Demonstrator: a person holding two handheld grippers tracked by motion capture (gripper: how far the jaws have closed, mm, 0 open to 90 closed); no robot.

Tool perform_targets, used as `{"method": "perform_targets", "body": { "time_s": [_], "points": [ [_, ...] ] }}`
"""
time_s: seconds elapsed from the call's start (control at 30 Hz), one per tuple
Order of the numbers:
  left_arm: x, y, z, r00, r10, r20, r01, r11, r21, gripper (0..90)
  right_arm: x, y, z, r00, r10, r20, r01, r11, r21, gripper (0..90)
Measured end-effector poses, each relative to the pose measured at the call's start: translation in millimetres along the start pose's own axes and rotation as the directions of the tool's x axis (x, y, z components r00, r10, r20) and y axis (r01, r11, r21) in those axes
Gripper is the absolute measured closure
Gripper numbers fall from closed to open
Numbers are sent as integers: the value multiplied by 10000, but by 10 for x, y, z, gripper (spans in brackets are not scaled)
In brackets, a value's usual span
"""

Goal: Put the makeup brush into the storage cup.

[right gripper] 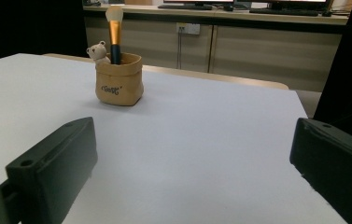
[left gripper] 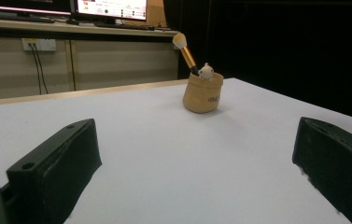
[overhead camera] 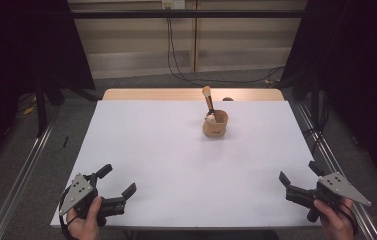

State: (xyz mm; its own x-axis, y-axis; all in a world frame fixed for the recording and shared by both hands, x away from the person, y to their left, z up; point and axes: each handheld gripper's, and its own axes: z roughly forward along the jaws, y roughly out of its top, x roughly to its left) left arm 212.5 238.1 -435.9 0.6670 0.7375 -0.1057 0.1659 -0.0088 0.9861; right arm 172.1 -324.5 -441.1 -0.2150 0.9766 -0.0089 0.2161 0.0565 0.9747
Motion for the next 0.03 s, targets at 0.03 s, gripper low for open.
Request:
{"method": "perform_targets", "body": {
  "time_s": [0.03],
  "points": [
    [3, 1, 0, 10000, 48, -3, -48, 10000, -4, 7, -5, 0, -2, 10000, -43, -51, 43, 10000, 46, 8]
  ]
}}
